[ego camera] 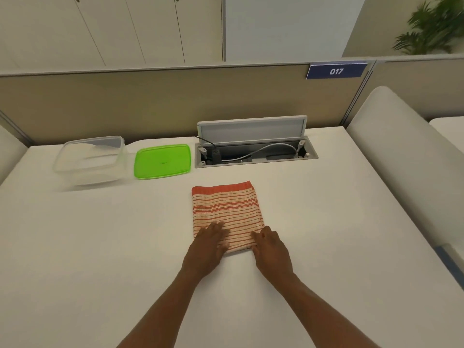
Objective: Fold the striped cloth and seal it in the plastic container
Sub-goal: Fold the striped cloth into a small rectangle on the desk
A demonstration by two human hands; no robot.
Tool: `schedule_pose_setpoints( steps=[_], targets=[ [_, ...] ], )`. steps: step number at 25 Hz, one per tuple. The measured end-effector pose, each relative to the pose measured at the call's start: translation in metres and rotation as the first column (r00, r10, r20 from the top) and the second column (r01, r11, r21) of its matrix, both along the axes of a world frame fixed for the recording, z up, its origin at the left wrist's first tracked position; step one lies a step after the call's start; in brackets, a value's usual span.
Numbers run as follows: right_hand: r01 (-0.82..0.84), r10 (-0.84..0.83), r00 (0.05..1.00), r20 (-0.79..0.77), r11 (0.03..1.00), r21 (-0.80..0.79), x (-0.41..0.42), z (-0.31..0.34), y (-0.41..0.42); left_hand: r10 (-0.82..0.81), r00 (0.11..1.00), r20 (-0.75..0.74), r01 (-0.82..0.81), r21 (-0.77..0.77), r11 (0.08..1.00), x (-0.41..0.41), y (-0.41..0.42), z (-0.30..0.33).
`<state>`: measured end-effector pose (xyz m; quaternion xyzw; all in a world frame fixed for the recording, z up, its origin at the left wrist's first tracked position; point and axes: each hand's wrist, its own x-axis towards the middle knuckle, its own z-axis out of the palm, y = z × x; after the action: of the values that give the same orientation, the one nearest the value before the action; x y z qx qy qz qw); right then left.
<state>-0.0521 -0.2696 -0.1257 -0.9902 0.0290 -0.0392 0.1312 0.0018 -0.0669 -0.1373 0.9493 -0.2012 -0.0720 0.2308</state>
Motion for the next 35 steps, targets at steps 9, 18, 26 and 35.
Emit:
schedule_pose_setpoints(
  steps=[9,18,26,35],
  targets=[
    [-0.178,0.178,0.984,-0.012,0.981,-0.081,-0.003,0.012,-0.021,0.036,0.999,-0.025,-0.037,-0.045,0.998,-0.026,0.058,0.003],
    [-0.169,0.169,0.986,-0.011,0.978,-0.125,-0.009,0.017,-0.020,0.271,0.961,-0.055,-0.272,-0.001,0.962,-0.028,0.040,0.016],
    [-0.205,0.211,0.977,0.023,0.966,-0.158,-0.006,0.016,-0.022,0.245,0.967,-0.071,-0.245,0.000,0.969,-0.015,0.043,0.029],
    [-0.070,0.049,0.995,0.091,0.967,0.245,0.023,0.036,-0.017,0.308,0.948,0.076,-0.268,-0.322,0.908,0.013,0.055,0.060]
  ],
)
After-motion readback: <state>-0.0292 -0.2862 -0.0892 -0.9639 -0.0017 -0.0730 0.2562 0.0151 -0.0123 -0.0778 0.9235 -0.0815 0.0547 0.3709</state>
